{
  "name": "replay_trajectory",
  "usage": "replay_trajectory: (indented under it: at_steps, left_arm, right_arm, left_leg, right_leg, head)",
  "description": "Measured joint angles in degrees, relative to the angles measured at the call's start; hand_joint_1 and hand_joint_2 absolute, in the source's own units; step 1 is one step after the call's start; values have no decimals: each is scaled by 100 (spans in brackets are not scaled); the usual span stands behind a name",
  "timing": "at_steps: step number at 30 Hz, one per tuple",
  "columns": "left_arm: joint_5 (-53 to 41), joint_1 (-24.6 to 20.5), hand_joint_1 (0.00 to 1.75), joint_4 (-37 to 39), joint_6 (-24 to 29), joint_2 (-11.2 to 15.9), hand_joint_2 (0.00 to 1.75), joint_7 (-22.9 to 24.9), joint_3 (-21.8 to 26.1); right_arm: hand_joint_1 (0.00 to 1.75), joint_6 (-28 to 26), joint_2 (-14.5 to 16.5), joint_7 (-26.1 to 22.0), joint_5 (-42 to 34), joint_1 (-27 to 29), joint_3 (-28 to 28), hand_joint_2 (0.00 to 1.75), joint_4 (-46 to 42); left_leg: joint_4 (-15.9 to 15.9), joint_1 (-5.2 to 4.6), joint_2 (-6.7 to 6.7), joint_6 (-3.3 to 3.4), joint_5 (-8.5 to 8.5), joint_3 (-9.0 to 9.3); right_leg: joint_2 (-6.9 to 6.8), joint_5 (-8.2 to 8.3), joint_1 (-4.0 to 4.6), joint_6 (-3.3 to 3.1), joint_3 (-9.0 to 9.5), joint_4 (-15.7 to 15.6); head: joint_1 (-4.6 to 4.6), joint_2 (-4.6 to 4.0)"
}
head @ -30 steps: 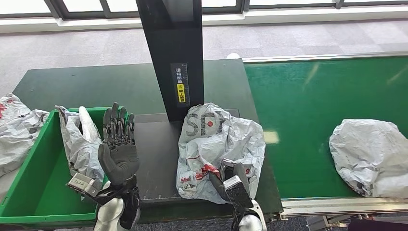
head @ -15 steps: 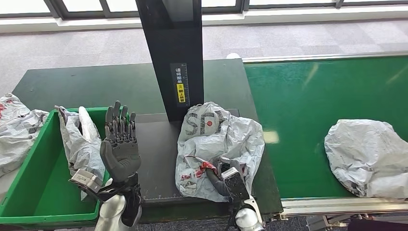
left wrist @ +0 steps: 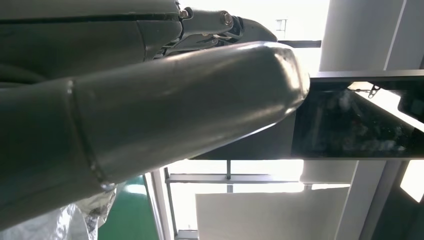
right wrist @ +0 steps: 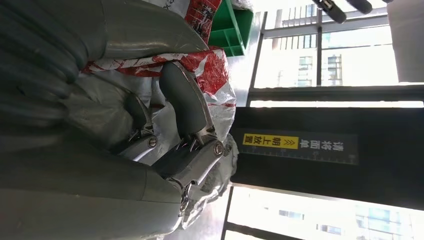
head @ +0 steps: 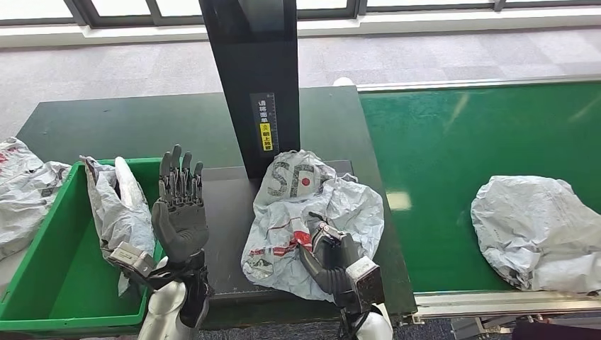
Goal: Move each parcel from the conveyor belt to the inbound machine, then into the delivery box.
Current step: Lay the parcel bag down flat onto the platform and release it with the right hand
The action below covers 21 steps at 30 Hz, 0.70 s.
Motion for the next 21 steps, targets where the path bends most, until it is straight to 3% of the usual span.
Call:
replay_trajectory:
  at_steps: [7,21]
  left_arm:
    - [-3,-151,0,137,-2,0,0,0,1]
    - [-8,-247,0,245,-58,0,0,0,1]
  right_arm:
    - [0,10,-155,0,157,357,0,175,-742]
    - [0,-108,-252,3,393,468,-2,175,-964]
  left_leg:
    - [0,-1,5,1,-2,1]
    - [0,-1,7,0,-1,1]
  right_leg:
    - [2,1,-1,1,-1,-2]
    - [2,2,0,1,-1,-1]
  head:
    - [0,0]
    - [0,0]
